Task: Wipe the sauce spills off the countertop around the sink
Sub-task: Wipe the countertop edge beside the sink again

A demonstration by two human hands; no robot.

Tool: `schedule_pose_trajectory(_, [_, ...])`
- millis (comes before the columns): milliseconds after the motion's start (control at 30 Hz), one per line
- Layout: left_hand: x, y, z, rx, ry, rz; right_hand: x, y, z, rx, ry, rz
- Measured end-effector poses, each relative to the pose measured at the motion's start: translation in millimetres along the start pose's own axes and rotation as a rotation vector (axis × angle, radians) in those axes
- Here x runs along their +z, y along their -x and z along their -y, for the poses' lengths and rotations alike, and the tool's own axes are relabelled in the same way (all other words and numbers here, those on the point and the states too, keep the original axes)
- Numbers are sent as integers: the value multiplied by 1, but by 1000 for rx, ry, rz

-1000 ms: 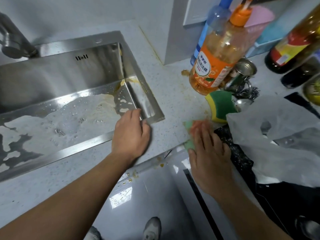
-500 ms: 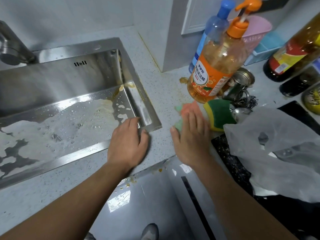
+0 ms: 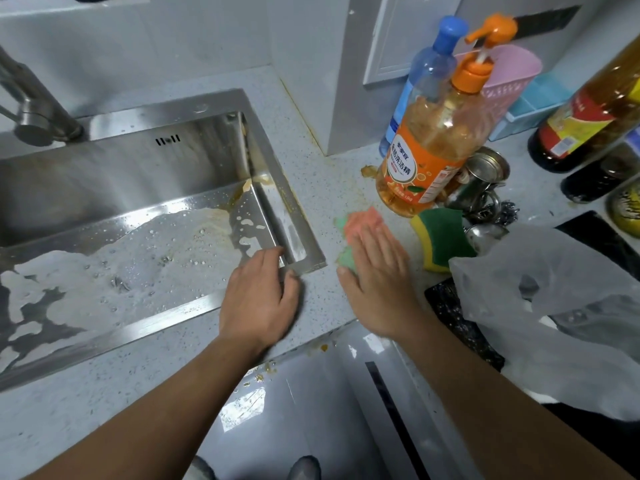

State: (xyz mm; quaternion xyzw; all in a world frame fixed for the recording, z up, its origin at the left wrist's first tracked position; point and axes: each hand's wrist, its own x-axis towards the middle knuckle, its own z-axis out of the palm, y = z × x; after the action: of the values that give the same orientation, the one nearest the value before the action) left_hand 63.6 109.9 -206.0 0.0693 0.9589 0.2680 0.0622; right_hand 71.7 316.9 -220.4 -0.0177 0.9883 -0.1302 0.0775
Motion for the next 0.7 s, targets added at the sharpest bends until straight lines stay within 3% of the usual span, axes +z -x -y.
schedule_pose_trajectory(67, [0, 0, 1, -1, 2, 2, 4, 18, -12, -107, 83, -4])
schedule_pose_trajectory(233, [-1, -1, 3, 8, 18, 1, 1, -24, 10, 107, 135, -4])
schedule_pose_trajectory(367, [-2, -1, 5, 35, 48, 6, 5, -19, 9, -46, 242, -9])
schedule_pose_trajectory(600, [0, -7, 12, 25, 126, -3, -11, -129, 26, 180, 138, 27])
schedule_pose_trajectory(700, [1, -6, 14, 33, 113, 14, -13, -115, 29, 192, 67, 32])
